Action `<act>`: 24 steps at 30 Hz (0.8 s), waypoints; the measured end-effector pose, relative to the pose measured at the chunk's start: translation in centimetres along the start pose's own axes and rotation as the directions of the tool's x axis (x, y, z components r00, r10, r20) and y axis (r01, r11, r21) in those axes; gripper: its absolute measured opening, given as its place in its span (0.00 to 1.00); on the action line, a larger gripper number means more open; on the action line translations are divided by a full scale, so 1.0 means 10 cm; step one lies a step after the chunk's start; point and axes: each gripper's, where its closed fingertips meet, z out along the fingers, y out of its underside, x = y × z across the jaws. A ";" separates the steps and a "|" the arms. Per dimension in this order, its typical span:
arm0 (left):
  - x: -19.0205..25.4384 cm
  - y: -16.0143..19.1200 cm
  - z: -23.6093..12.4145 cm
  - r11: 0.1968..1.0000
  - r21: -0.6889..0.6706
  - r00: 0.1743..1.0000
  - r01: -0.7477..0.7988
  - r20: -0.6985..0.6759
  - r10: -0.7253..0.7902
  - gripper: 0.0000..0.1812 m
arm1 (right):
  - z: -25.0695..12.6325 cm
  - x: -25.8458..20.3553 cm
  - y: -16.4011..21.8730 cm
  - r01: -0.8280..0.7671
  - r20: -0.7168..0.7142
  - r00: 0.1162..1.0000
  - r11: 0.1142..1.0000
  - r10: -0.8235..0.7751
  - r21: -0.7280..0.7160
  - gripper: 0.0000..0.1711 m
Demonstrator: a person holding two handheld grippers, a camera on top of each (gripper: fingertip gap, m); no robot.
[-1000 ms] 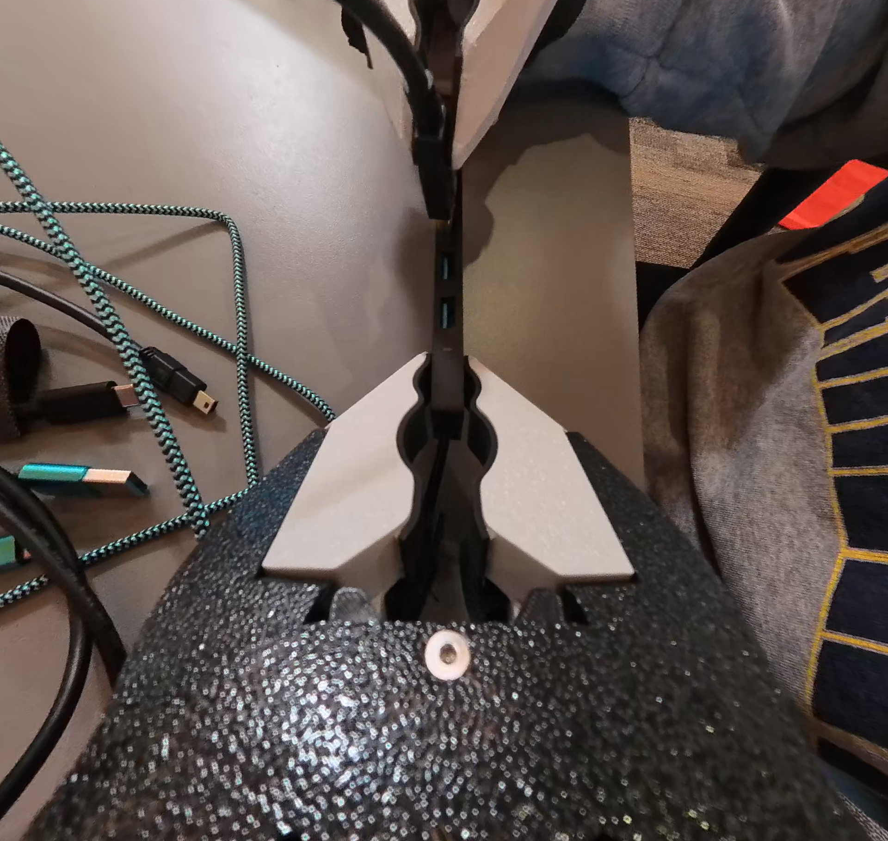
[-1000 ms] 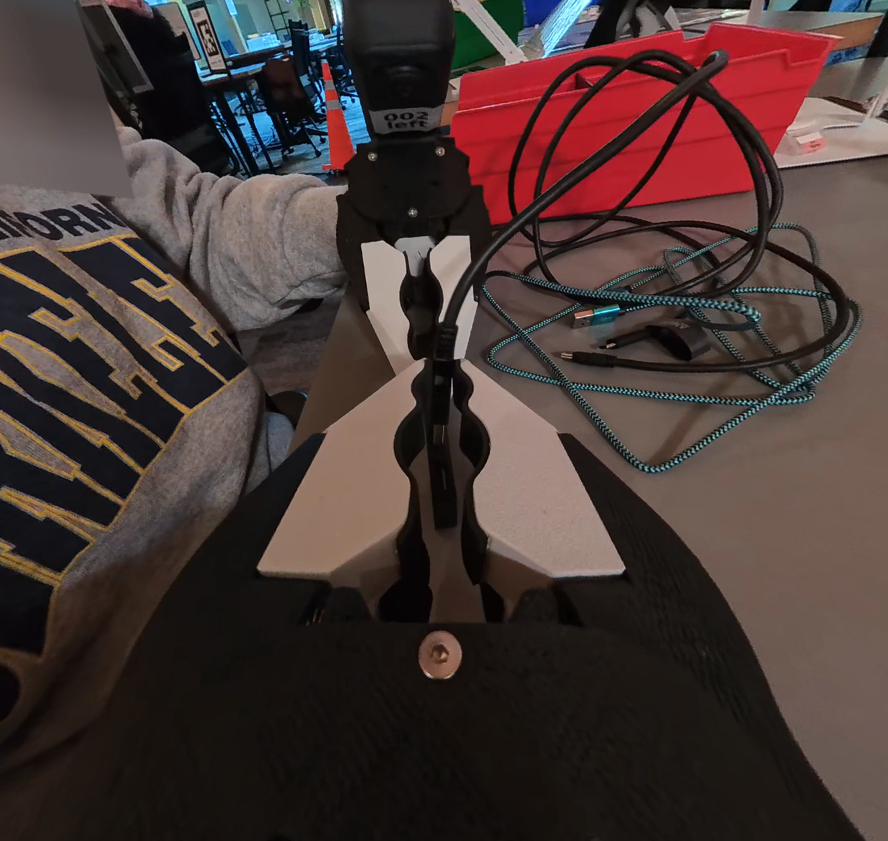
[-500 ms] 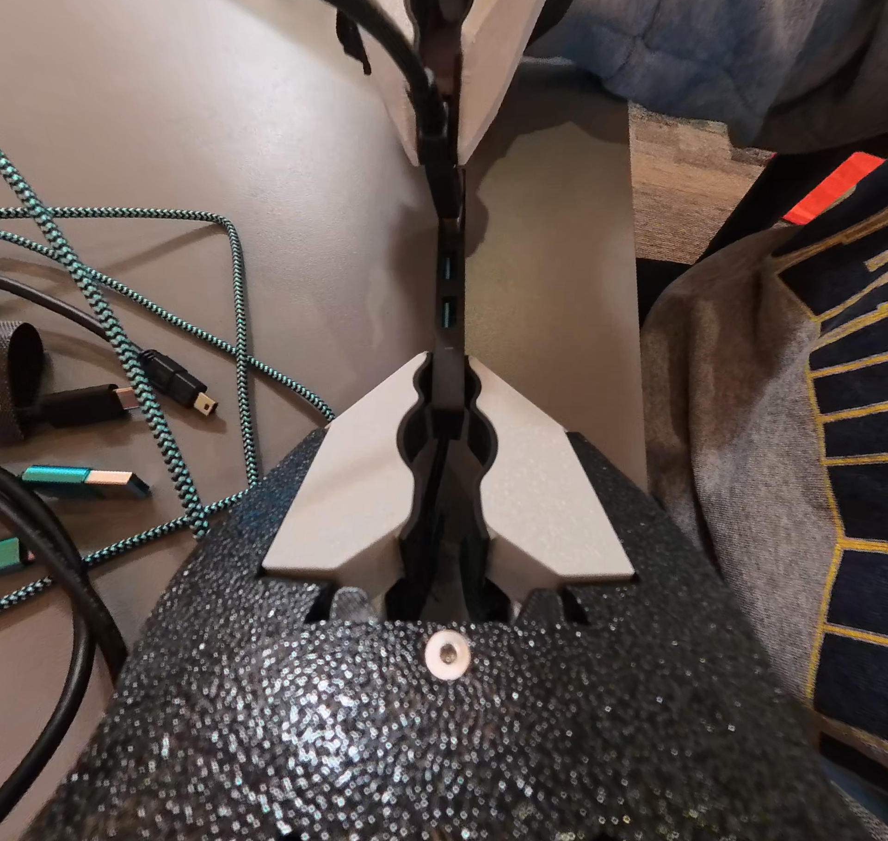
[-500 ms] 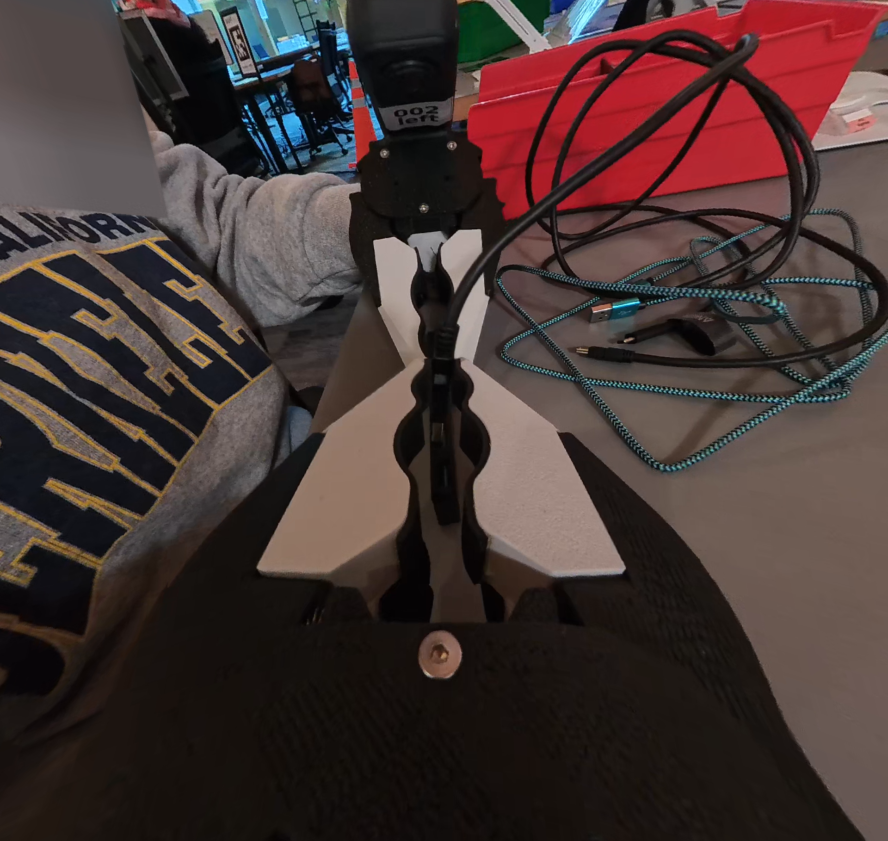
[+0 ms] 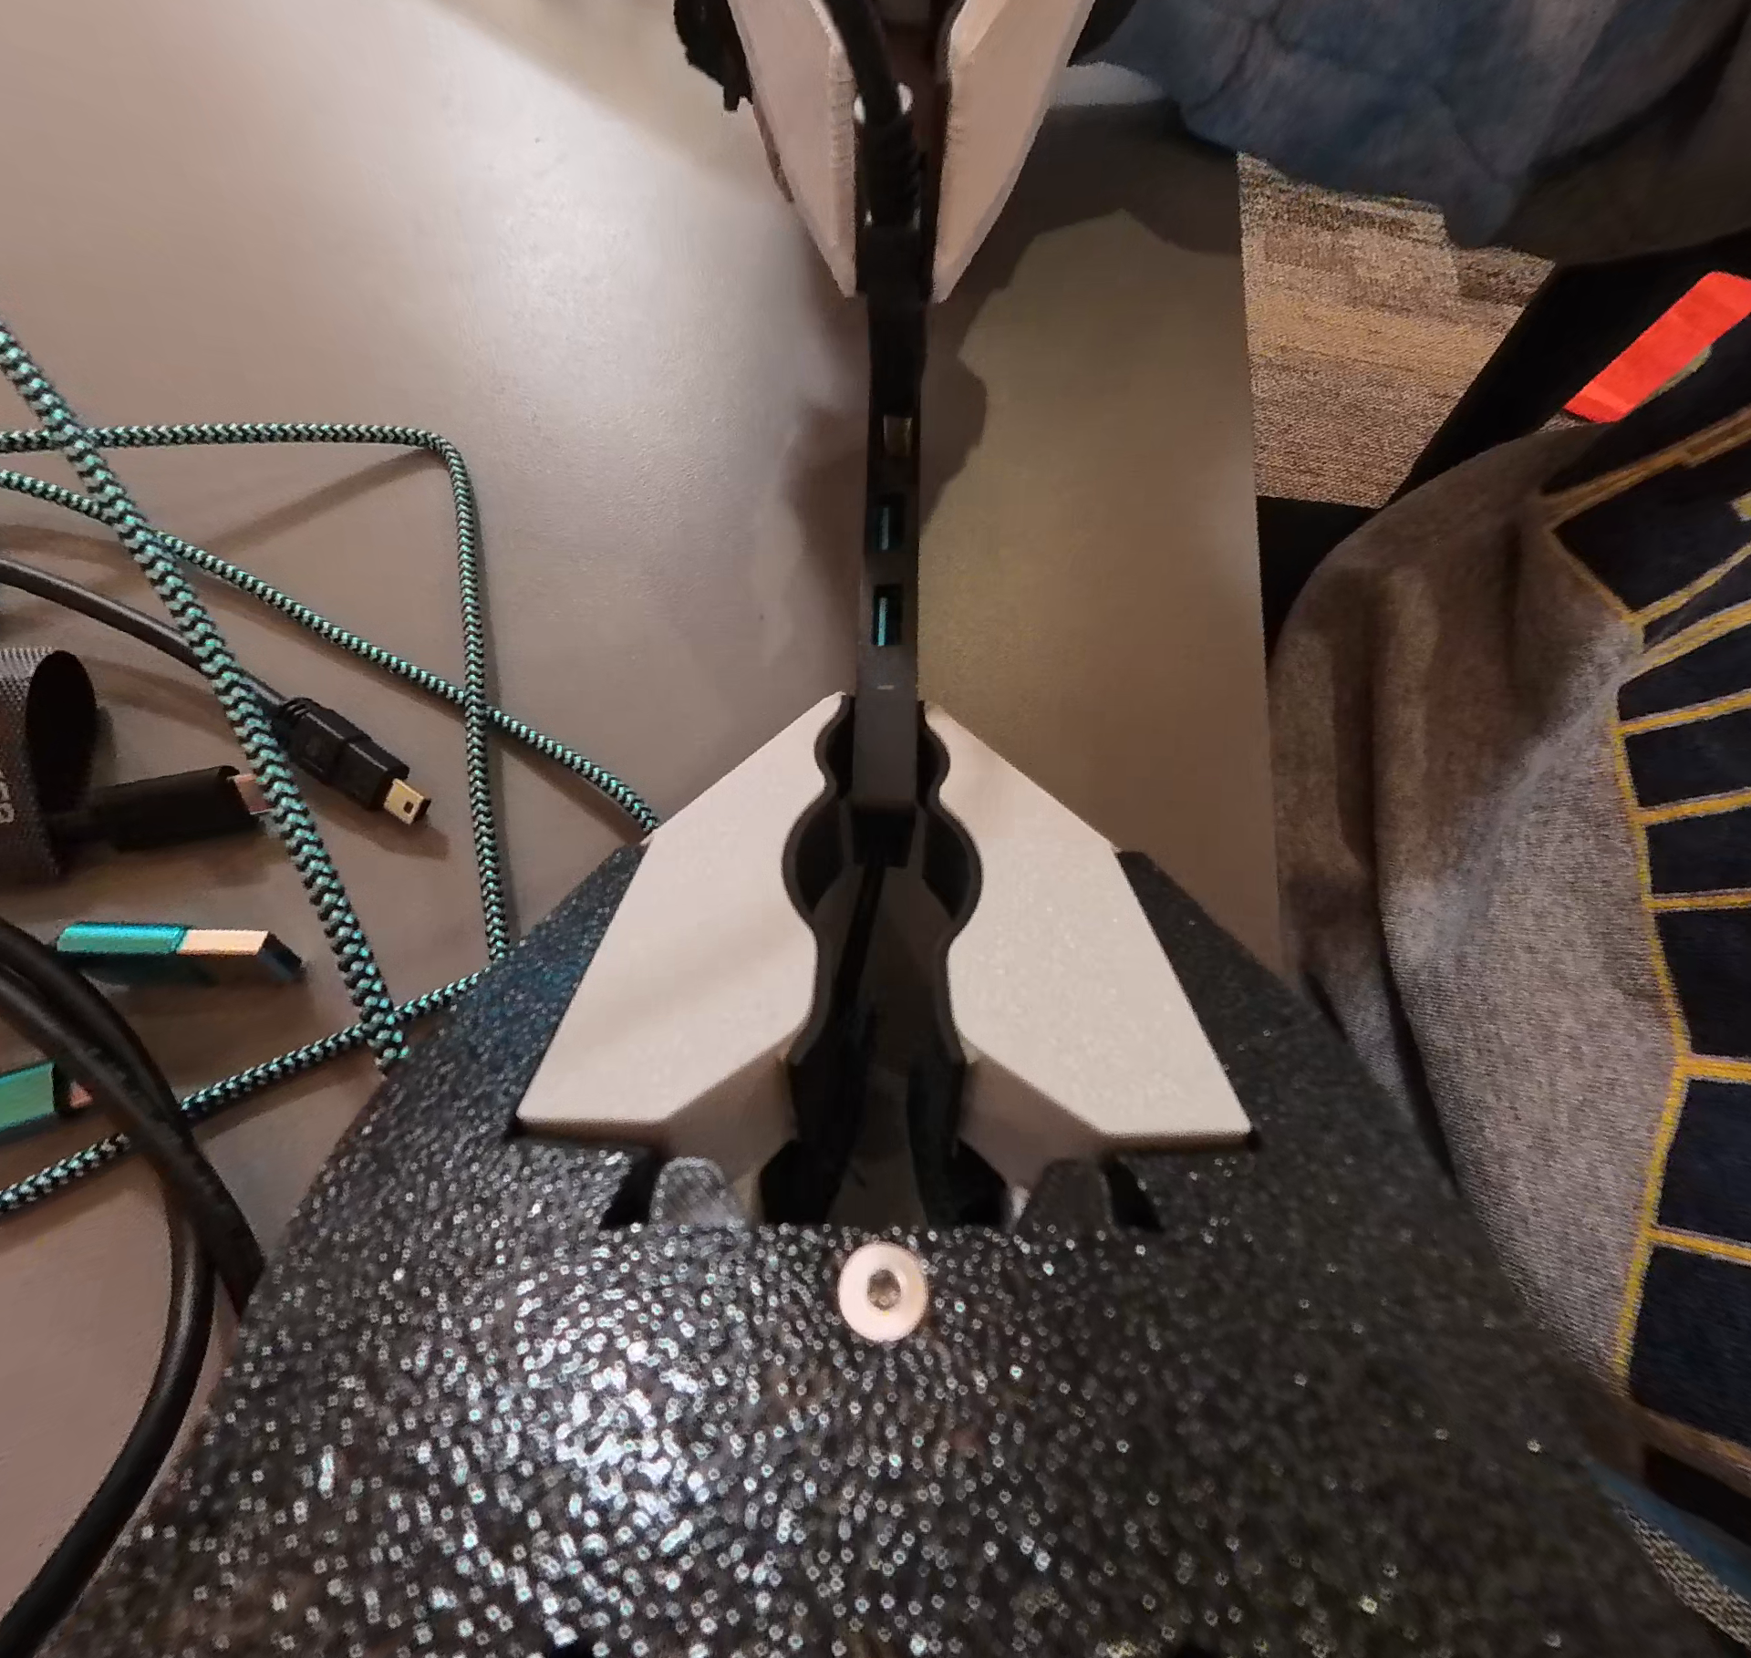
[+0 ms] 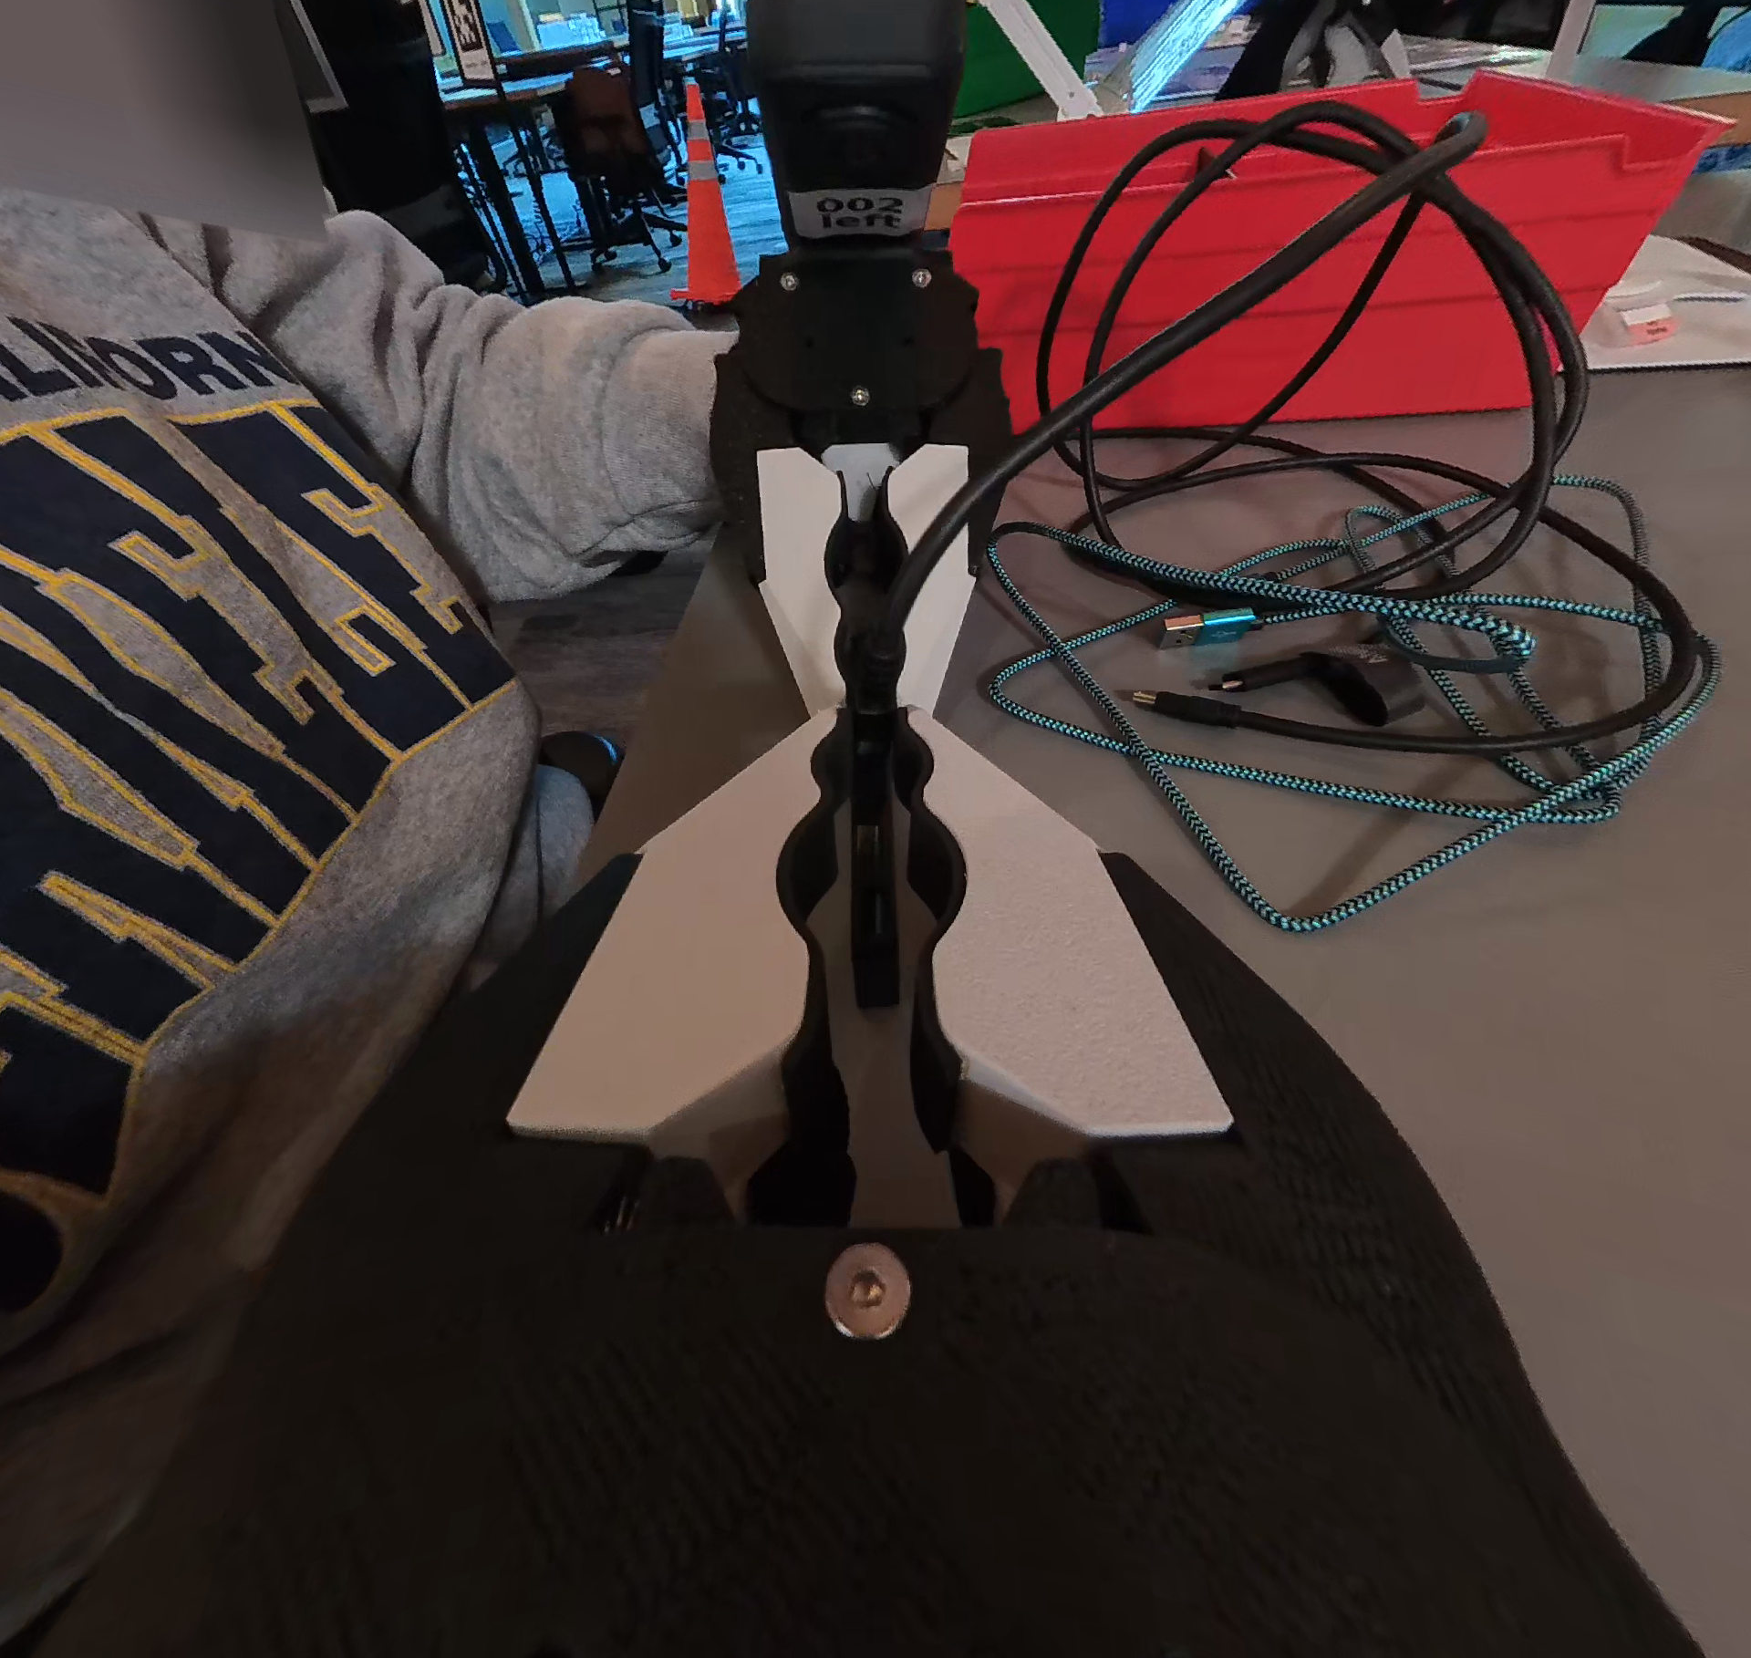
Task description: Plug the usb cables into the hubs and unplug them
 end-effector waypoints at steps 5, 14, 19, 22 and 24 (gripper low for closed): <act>0.00 0.00 0.00 1.000 -0.002 1.000 -0.013 0.009 0.013 0.05 | -0.03 -0.01 0.02 -0.002 0.000 1.000 1.000 0.002 -0.004 0.04; 0.00 0.00 0.00 1.000 -0.004 1.000 -0.017 0.009 0.017 0.05 | 0.00 -0.02 0.00 0.059 -0.052 0.997 0.998 -0.059 -0.003 0.04; 0.00 0.00 0.00 1.000 -0.004 1.000 -0.019 0.013 0.019 0.05 | 0.09 -0.01 -0.03 0.073 -0.061 0.995 0.997 -0.072 0.003 0.04; 0.00 0.01 0.00 1.000 -0.004 1.000 -0.025 0.016 0.025 0.05 | 0.10 -0.03 -0.02 0.051 -0.031 0.998 0.999 -0.051 0.003 0.04; 0.01 0.01 0.00 1.000 -0.005 0.999 -0.028 0.015 0.028 0.05 | 0.09 -0.02 -0.02 0.038 -0.025 0.999 0.999 -0.038 0.003 0.04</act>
